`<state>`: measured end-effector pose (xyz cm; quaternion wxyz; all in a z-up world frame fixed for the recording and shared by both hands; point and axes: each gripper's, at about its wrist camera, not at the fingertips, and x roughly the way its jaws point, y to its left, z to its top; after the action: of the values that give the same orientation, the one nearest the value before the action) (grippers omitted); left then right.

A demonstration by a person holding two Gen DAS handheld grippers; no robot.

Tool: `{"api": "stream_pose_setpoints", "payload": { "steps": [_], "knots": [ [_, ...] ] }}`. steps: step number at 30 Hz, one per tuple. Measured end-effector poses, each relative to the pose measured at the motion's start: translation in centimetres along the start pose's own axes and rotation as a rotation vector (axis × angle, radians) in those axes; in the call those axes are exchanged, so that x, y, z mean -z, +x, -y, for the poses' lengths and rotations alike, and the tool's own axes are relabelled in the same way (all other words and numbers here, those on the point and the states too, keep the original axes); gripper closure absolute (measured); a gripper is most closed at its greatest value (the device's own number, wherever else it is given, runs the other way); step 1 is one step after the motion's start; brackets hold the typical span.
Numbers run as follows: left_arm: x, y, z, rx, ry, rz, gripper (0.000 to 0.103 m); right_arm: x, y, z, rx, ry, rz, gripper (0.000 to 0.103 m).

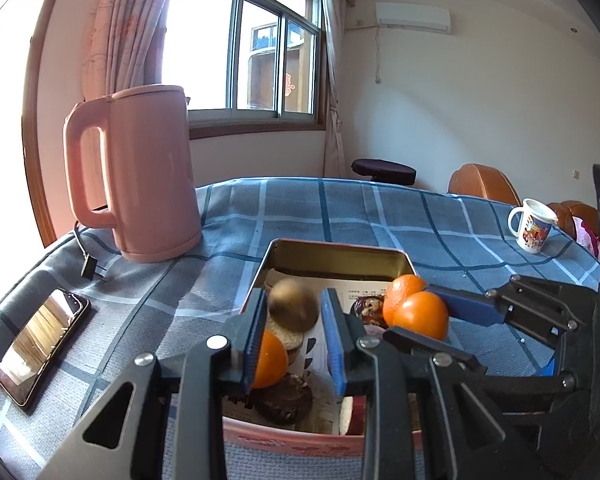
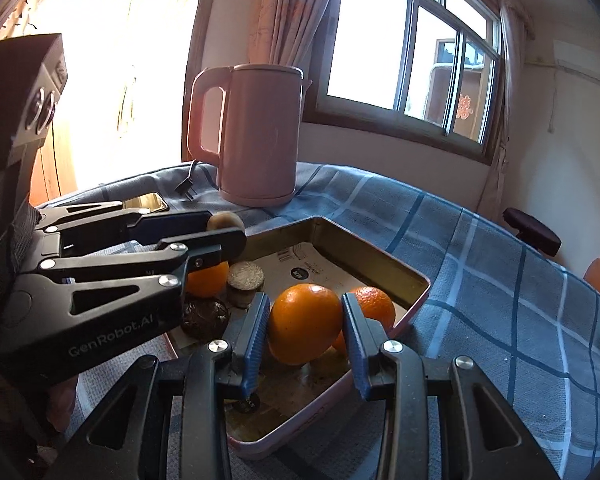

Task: Organize fruits
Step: 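Open both tools over the tin box to drop the kiwi and orange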

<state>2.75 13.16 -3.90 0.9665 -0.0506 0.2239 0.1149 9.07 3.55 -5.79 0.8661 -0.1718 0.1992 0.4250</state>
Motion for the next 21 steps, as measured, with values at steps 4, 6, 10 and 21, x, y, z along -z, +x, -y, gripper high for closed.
{"api": "stream_pose_setpoints", "payload": {
  "steps": [4,6,10,21],
  "knots": [
    [0.0,-0.4,0.2,-0.015,0.009,0.019,0.055,0.1,-0.2,0.1,0.008,0.005,0.007,0.039],
    [0.0,-0.6,0.2,-0.022,0.01,0.031,0.051,0.1,-0.6,0.0,0.015,0.003,0.027,0.035],
    [0.1,-1.1,0.0,-0.041,0.004,0.055,0.043,0.2,-1.4,0.3,0.039,0.022,0.056,0.035],
    [0.0,-2.2,0.0,-0.066,-0.015,0.118,0.029,0.9,-3.3,2.7,0.244,0.057,0.095,0.035]
  ]
}}
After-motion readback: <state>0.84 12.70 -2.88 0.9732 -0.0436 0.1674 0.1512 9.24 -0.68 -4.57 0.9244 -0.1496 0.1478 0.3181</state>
